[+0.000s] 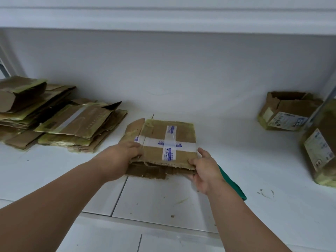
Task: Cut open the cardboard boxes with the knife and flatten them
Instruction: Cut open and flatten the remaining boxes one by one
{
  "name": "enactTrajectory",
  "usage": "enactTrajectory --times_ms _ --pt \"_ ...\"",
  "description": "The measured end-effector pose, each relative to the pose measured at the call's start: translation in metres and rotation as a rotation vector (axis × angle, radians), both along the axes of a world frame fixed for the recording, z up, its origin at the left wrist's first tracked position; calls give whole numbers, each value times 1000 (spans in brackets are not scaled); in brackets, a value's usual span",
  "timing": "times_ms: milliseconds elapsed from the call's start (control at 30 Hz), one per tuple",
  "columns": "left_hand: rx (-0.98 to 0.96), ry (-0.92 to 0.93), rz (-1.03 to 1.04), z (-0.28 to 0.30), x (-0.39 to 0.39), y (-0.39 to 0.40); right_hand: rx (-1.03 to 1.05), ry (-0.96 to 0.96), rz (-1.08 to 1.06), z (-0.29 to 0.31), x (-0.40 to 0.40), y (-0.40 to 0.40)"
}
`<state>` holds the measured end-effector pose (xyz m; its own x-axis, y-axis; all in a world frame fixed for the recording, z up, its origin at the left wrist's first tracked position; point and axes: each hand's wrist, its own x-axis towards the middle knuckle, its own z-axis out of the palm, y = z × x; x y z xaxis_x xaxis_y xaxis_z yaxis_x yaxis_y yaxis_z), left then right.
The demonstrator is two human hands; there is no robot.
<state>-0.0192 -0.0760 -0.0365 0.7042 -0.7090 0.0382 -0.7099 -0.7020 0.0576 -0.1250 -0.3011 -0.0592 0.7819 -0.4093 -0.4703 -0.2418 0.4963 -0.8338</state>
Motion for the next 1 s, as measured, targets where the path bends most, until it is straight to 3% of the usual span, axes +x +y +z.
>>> enactTrajectory --times_ms 100,200,267,367,433,500,567,633,767,900,1000 --pt "102 196 66 -10 1 0 -104 24 65 -4 -1 0" --pt "61 594 145 4 -5 -9 -194 56 117 -9 -1 0" --pt "81 729 187 15 -5 -16 -224 53 137 -12 -1 -3" --pt "121 643 289 21 5 -24 -158 8 183 -16 -3 -8" --pt "179 393 320 14 12 -26 -225 19 260 -17 -4 -10" --pt "248 200 318 -4 13 -24 -603 135 416 -14 -1 -13" --pt "271 226 306 -31 11 -18 -1107 358 582 -5 0 -12" --pt "260 274 305 -51 7 -14 -1416 413 603 1 1 -10" --pt "251 286 306 -60 9 -14 -1587 174 695 -22 6 4" --pt "327 305 268 -46 19 -13 -1688 387 895 -39 17 10" --pt "285 186 278 -30 29 -17 -1786 391 817 -14 38 11"
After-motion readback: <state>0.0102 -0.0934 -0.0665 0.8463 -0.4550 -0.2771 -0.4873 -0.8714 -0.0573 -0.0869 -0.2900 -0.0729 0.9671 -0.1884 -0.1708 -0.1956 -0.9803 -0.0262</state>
